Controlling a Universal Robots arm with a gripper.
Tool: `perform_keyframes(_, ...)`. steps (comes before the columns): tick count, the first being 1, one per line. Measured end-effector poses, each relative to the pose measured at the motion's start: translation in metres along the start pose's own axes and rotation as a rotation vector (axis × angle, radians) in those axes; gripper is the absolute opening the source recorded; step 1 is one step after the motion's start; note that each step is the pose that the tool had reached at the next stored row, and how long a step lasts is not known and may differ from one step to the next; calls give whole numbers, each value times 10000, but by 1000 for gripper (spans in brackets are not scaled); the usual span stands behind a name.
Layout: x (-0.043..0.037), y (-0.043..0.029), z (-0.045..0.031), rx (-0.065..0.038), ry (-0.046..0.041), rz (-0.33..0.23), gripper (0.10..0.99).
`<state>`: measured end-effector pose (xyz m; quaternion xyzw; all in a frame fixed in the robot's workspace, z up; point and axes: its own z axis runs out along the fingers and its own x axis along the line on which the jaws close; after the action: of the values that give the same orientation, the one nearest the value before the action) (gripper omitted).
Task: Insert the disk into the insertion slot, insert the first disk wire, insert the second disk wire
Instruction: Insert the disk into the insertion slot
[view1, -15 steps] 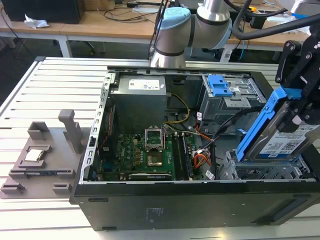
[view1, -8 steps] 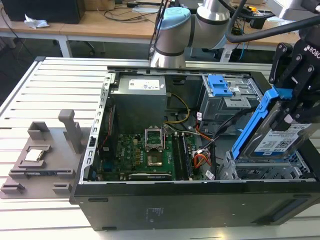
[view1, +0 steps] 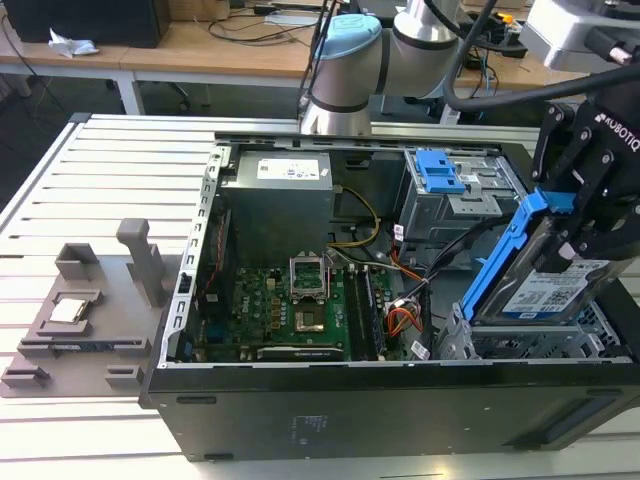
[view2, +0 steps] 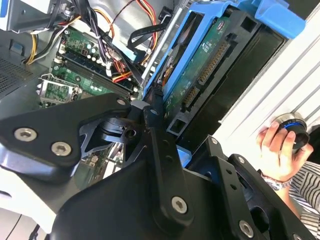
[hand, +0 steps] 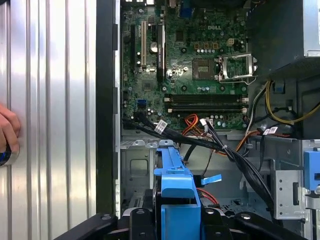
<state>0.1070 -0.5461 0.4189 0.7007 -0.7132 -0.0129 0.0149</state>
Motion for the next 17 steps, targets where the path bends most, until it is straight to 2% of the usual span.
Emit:
perform_keyframes(10,-1,-8,207,0,0,0,361)
perform_keyframes(15,-1,-8,211,1,1,0,361)
perform_keyframes(16,-1,-8,210,0,3,0,435)
perform_keyframes(17,-1,-8,212,0,-1,0,435)
